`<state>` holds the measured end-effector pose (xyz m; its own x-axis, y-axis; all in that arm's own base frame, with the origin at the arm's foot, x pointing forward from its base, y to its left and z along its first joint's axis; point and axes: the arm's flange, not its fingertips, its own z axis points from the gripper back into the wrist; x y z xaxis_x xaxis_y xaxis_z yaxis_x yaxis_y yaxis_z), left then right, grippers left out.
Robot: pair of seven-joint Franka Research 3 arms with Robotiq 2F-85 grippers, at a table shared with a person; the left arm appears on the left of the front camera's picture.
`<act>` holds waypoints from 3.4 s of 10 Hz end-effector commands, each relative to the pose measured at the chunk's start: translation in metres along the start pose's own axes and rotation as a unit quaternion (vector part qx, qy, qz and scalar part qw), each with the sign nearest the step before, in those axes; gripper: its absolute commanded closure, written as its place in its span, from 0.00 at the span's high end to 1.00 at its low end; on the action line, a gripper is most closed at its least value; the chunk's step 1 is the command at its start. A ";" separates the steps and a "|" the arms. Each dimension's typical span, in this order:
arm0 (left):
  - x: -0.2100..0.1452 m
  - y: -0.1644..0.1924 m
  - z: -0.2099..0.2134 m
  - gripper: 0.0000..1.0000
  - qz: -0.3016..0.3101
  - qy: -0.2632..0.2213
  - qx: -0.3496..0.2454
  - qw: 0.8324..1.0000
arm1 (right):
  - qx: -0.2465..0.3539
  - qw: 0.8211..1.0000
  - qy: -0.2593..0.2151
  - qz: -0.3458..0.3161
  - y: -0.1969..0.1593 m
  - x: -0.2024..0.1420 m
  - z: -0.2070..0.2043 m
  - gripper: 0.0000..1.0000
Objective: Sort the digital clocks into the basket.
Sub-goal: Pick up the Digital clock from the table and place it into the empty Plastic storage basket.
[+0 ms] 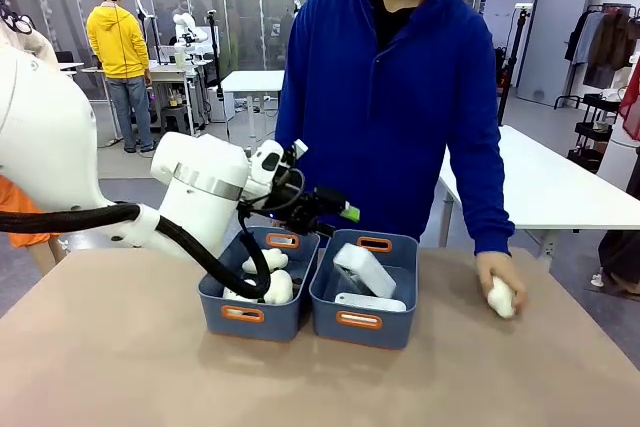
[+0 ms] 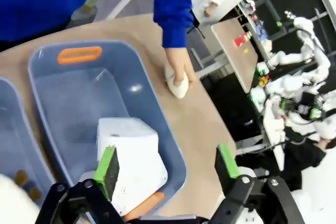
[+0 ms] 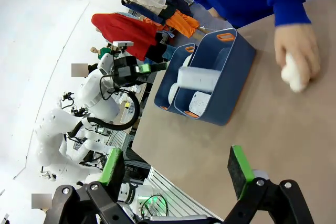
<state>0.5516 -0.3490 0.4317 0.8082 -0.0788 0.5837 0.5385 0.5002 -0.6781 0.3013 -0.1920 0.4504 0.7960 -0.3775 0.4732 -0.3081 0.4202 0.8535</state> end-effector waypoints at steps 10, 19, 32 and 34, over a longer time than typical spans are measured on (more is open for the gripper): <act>-0.110 0.063 0.427 1.00 -0.056 0.164 0.104 0.979 | 0.000 1.000 -0.008 0.008 0.000 0.000 -0.002 1.00; -0.166 0.091 0.512 1.00 0.012 0.076 0.063 0.995 | 0.000 1.000 -0.008 0.008 0.000 0.000 -0.002 1.00; -0.166 0.091 0.512 1.00 0.012 0.076 0.063 0.995 | 0.000 1.000 -0.008 0.008 0.000 0.000 -0.002 1.00; -0.166 0.091 0.512 1.00 0.012 0.076 0.063 0.995 | 0.000 1.000 -0.008 0.008 0.000 0.000 -0.002 1.00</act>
<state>0.3415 0.1471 0.4994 0.8472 -0.1892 0.4965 0.5017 0.5923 -0.6304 0.3018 -0.1920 0.4498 0.7966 -0.3777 0.4720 -0.3065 0.4206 0.8539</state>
